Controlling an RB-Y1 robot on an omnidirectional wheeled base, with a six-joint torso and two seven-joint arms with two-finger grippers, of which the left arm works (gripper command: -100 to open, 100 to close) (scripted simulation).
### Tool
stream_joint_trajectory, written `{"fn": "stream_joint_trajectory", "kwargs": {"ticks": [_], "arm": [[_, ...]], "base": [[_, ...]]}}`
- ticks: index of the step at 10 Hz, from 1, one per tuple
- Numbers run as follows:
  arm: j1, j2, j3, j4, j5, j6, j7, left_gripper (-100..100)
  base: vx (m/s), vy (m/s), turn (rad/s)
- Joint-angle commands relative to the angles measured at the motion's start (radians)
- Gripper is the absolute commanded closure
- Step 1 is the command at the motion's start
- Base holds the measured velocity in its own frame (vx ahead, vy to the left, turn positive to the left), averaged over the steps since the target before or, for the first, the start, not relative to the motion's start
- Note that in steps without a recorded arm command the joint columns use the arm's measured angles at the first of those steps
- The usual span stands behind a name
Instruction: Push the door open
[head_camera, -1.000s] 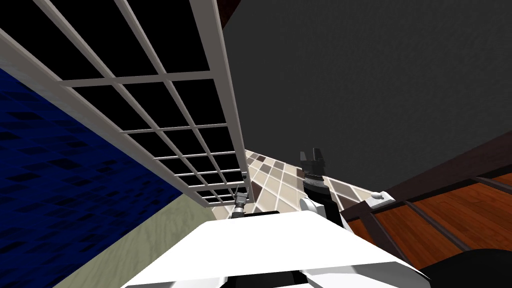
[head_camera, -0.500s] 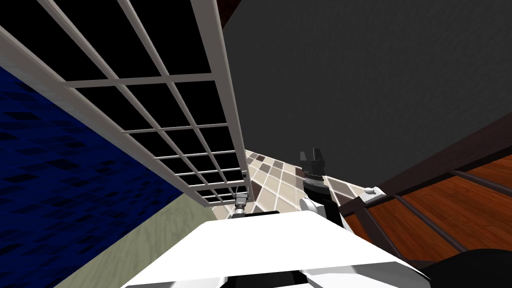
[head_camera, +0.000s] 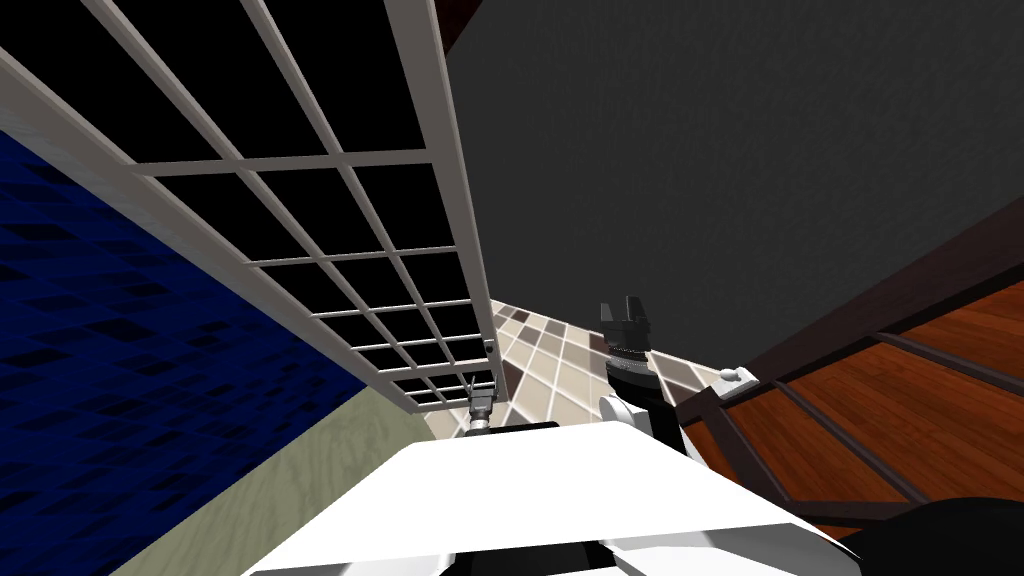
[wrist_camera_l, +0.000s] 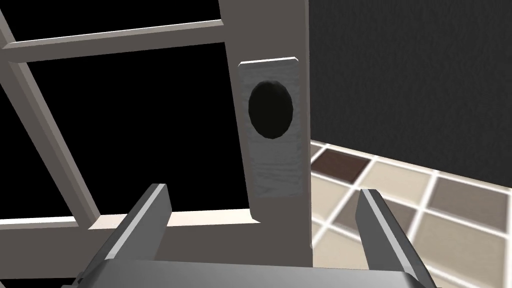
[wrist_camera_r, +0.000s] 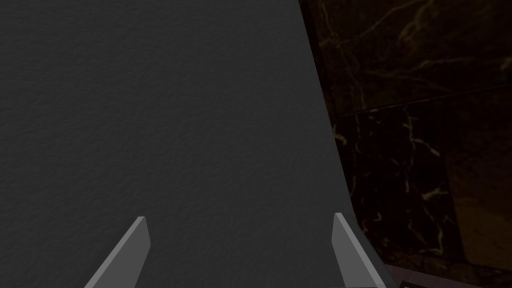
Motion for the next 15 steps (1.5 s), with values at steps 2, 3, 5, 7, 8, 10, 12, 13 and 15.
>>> {"fn": "stream_joint_trajectory", "kwargs": {"ticks": [2, 3, 5, 7, 8, 10, 12, 13, 15], "arm": [[0.011, -0.007, -0.016, -0.012, 0.031, -0.001, 0.051, -100], [0.002, 0.003, -0.005, -0.002, 0.022, -0.005, 0.040, -100], [-0.009, 0.003, 0.003, 0.006, 0.026, -0.004, 0.047, -100], [-0.021, 0.001, 0.013, 0.016, 0.028, -0.002, 0.050, -100], [-0.025, -0.001, 0.016, 0.020, 0.029, -0.001, 0.051, -100], [-0.025, 0.000, 0.018, 0.017, 0.029, 0.001, 0.051, -100], [-0.025, 0.000, 0.018, 0.017, 0.029, 0.001, 0.051, 100], [-0.025, 0.000, 0.018, 0.017, 0.029, 0.001, 0.051, 100], [-0.025, 0.000, 0.018, 0.017, 0.029, 0.001, 0.051, 100]], "base": [[-0.028, 0.004, -0.020], [-0.011, 0.002, -0.003], [0.175, -0.007, -0.027], [0.232, -0.004, -0.025], [0.244, 0.007, -0.033], [0.167, -0.027, -0.014], [-0.023, 0.009, 0.001], [-0.031, 0.006, -0.013], [-0.018, 0.000, 0.002]]}}
